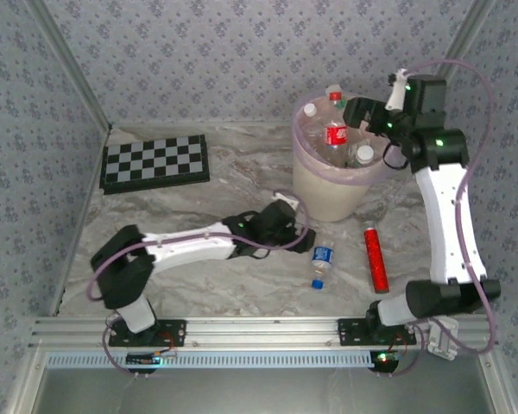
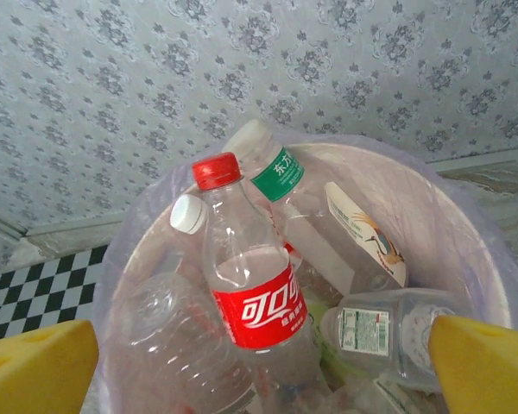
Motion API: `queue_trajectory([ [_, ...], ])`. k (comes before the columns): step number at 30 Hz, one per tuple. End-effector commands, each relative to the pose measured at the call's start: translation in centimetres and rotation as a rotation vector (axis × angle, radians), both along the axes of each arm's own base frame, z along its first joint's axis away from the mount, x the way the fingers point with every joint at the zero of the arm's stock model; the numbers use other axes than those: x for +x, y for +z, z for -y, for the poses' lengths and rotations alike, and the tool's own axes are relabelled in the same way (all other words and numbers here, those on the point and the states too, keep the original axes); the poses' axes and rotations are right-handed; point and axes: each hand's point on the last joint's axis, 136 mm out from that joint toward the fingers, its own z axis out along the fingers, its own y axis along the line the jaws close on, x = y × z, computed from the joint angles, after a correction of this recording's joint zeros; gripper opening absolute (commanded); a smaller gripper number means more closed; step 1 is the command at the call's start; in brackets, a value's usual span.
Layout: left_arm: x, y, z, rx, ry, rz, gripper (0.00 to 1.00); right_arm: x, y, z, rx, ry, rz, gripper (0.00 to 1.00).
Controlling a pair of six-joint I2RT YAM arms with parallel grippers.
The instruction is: Put the plastic bottles in the bin
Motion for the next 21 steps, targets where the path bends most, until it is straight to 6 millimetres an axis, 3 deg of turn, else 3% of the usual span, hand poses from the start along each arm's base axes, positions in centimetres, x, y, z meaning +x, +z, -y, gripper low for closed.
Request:
queue_trajectory([
  [1, -1.4, -0.3, 1.9, -0.009, -0.051, -0.081, 0.99, -0.1, -1.9, 0.4, 0.031, -0.012, -0.05, 1.0],
  [7, -3.4, -4.1, 3.0, 0.116, -0.153, -0.192, 0.97, -1.6, -1.2, 0.6, 0.049, 0.006, -0.006, 1.0],
  [13, -4.2, -6.3, 3.0, 0.198, -0.176, -0.266, 0.8, -1.8, -1.3, 0.2, 0.057, 0.036, -0.006, 1.0],
  [19, -3.3, -4.9, 2.4, 0.167, -0.155, -0.257, 0.56, -2.3, -1.4, -0.3, 0.074, 0.074, -0.005, 1.0],
  [21, -3.1, -4.3, 2.3, 0.137, -0.151, -0.259, 0.54, -2.6, -1.5, -0.4, 0.078, 0.081, -0.005, 1.0],
])
